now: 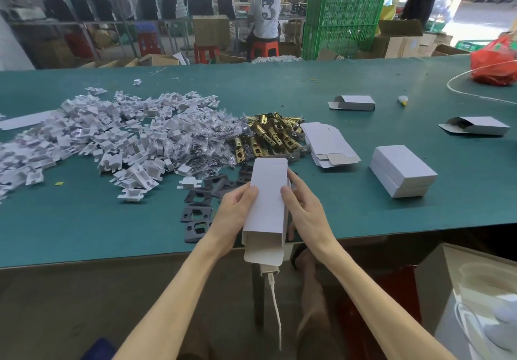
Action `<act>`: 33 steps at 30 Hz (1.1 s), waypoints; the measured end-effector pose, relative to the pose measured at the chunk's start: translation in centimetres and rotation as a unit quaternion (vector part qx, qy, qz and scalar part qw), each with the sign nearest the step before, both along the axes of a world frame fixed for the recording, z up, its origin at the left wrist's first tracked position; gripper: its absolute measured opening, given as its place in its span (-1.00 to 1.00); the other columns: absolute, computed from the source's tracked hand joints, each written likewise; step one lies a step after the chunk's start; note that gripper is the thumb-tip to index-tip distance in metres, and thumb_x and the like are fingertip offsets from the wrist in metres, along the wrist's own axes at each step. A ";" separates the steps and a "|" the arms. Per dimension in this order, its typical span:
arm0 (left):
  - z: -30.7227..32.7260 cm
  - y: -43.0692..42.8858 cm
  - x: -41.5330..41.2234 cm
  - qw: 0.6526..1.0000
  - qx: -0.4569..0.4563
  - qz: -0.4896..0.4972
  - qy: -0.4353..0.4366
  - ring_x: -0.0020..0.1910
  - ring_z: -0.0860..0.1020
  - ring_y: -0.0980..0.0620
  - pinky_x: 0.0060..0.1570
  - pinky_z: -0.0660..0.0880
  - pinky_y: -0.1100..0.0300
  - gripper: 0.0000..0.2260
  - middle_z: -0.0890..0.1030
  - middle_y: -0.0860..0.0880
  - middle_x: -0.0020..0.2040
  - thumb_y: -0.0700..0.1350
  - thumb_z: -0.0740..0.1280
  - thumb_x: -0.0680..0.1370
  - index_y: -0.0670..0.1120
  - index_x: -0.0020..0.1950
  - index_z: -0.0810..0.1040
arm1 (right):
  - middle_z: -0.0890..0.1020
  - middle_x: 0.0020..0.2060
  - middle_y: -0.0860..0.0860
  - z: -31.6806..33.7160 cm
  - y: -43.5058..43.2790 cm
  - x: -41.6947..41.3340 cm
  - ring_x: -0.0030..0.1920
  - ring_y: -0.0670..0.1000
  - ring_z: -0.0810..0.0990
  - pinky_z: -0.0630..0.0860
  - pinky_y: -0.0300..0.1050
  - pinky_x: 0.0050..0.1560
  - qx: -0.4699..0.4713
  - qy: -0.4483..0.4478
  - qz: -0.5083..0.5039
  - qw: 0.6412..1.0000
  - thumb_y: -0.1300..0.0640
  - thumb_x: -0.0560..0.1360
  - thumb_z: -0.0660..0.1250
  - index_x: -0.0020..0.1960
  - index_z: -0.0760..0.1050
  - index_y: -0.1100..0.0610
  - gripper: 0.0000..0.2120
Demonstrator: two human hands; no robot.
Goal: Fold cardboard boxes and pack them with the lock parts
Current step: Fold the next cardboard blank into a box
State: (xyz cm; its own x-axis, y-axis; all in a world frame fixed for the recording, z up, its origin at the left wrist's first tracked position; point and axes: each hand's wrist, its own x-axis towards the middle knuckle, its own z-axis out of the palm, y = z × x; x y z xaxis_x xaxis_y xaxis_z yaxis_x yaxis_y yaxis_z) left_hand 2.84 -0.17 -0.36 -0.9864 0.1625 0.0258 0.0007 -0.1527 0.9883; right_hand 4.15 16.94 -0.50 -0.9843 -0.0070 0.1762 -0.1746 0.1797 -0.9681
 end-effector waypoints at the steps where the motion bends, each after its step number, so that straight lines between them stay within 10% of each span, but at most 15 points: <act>1: 0.0 0.0 0.0 1.000 0.001 0.000 0.002 0.09 0.70 -0.09 -0.04 0.65 0.12 -0.73 0.72 -0.05 0.20 -0.02 0.28 0.71 0.00 0.39 0.59 | 0.64 0.01 -0.02 0.0 0.0 0.0 -0.07 -0.02 0.67 0.62 -0.10 -0.28 -0.010 -0.001 -0.005 1.000 -0.14 0.64 0.25 0.51 0.29 -0.23 -0.55; 19: 0.0 0.0 0.2 0.999 0.023 0.043 0.021 0.13 0.68 -0.21 -0.05 0.67 0.05 -0.73 0.70 -0.05 0.19 -0.07 0.44 0.62 0.05 0.32 0.62 | 0.63 -0.12 0.06 0.4 0.0 0.5 -0.34 0.01 0.56 0.45 -0.20 -0.53 -0.049 -0.023 0.010 0.998 0.03 0.70 0.19 0.17 0.50 -0.12 -0.86; 33: 0.1 -0.2 0.2 1.000 0.009 -0.011 0.023 0.15 0.66 -0.10 0.04 0.65 0.03 -0.73 0.66 -0.05 0.26 -0.13 0.38 0.66 0.10 0.33 0.65 | 0.66 -0.07 -0.24 0.2 -0.1 0.2 -0.05 -0.04 0.69 0.64 -0.20 -0.19 -0.035 -0.027 0.031 0.999 0.00 0.69 0.20 0.14 0.49 -0.18 -0.87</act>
State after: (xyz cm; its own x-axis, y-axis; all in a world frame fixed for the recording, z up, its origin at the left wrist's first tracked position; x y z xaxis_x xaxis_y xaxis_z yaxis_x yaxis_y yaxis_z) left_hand 3.08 -0.36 -0.27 -0.9802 0.1838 0.0740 0.0422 -0.1712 0.9843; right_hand 4.36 16.85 -0.30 -0.9905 -0.0573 0.1247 -0.1301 0.1016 -0.9863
